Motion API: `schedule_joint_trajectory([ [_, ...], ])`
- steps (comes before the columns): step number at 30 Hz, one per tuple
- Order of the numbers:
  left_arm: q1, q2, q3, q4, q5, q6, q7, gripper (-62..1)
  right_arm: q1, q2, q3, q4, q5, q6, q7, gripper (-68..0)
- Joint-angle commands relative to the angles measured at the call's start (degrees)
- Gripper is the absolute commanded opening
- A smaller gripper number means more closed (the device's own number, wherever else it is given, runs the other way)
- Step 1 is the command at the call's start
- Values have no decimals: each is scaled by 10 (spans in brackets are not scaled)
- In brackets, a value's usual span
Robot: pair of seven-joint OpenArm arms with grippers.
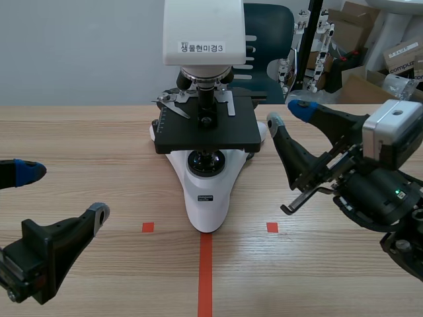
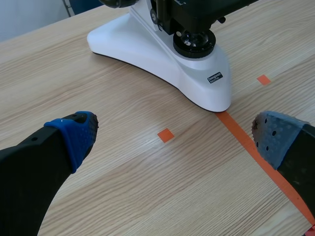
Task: Point at the revolving nosepiece
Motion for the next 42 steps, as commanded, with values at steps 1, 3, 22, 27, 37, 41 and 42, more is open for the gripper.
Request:
schedule_joint_trajectory([
  [1,0,0,-2,7,-3,1,-8,14,-5,30,4,33,15,1,-1,-344],
  [3,0,0,-2,7,-3,1,-8,14,-23,59,4,60,43,3,-38,-315],
  [22,0,0,-2,7,-3,1,-8,14,-186,234,61,214,207,-22,-298,-104],
  [27,0,0,-2,7,-3,1,-8,14,-216,196,120,215,208,-22,-340,-95],
  [37,0,0,-2,7,-3,1,-7,14,-305,134,196,318,183,-22,-403,-95],
  [41,0,0,-2,7,-3,1,-8,14,-336,141,196,371,184,-22,-404,-95],
  [42,0,0,-2,7,-3,1,-7,14,-340,141,196,379,184,-22,-404,-95],
])
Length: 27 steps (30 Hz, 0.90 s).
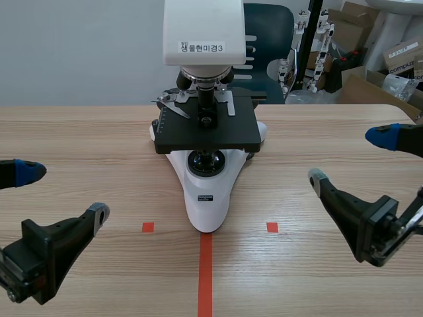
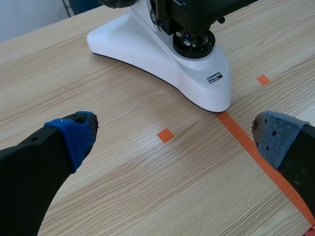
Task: Point at the revolving nosepiece
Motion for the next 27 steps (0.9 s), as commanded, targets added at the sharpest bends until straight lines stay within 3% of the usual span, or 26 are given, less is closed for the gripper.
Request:
schedule_joint_trajectory([
  [1,0,0,-2,7,-3,1,-8,14,5,8,-1,5,6,0,8,-95],
  [5,0,0,-2,7,-3,1,-7,14,4,12,-10,12,6,0,8,-95],
  [11,0,0,-2,7,-3,1,-7,14,4,57,-47,12,2,0,14,-92],
  [16,0,0,-2,7,-3,1,-8,14,4,83,-62,12,-1,0,40,4],
  [27,0,0,-2,7,-3,1,-8,14,-28,94,-62,12,-1,-5,66,4],
])
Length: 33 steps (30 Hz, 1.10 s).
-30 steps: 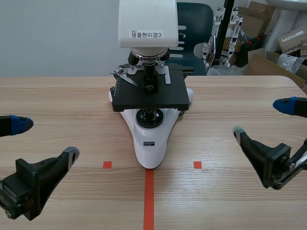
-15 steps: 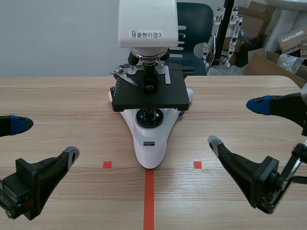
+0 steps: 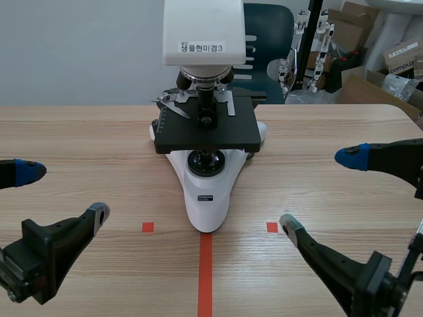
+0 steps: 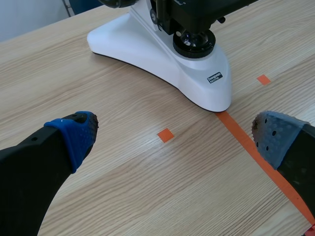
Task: Point at the revolving nosepiece
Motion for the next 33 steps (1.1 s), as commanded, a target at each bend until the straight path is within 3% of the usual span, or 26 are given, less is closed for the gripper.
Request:
schedule_joint_trajectory([
  [1,0,0,-2,7,-3,1,-7,14,8,6,4,2,4,-8,11,4],
  [7,0,0,-2,7,-3,1,-7,14,8,6,4,2,5,-68,8,4],
  [13,0,0,-2,7,-3,1,-7,14,8,6,4,2,13,-89,2,4],
  [21,0,0,-2,7,-3,1,-7,14,8,6,4,2,13,-104,-15,4],
  [33,0,0,-2,7,-3,1,-7,14,8,6,4,2,13,-104,-18,4],
])
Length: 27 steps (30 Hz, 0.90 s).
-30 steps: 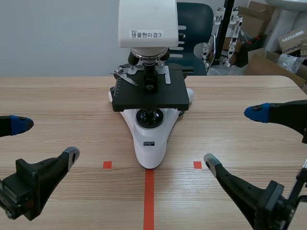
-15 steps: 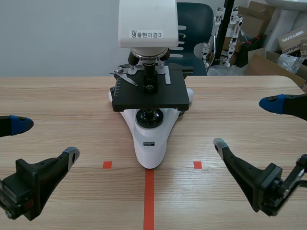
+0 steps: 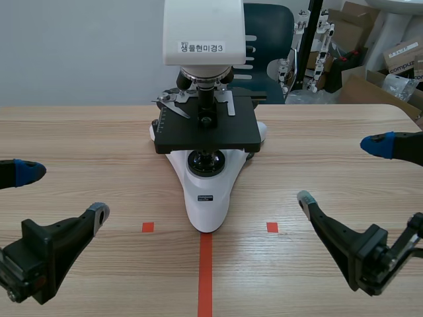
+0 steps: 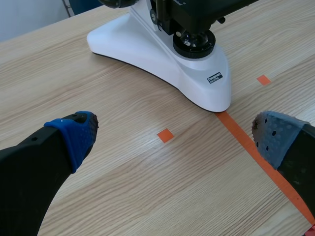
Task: Point at the revolving nosepiece
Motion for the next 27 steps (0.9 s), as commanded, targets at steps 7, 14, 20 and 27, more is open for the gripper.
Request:
schedule_joint_trajectory([
  [7,0,0,-2,7,-3,1,-7,14,6,6,4,3,4,0,9,4],
  [14,0,0,-2,7,-3,1,-7,14,6,6,4,3,4,0,9,4],
  [20,0,0,-2,7,-3,1,-7,14,6,6,4,3,4,0,9,4],
  [27,0,0,-2,7,-3,1,-7,14,6,6,4,3,4,0,14,4],
])
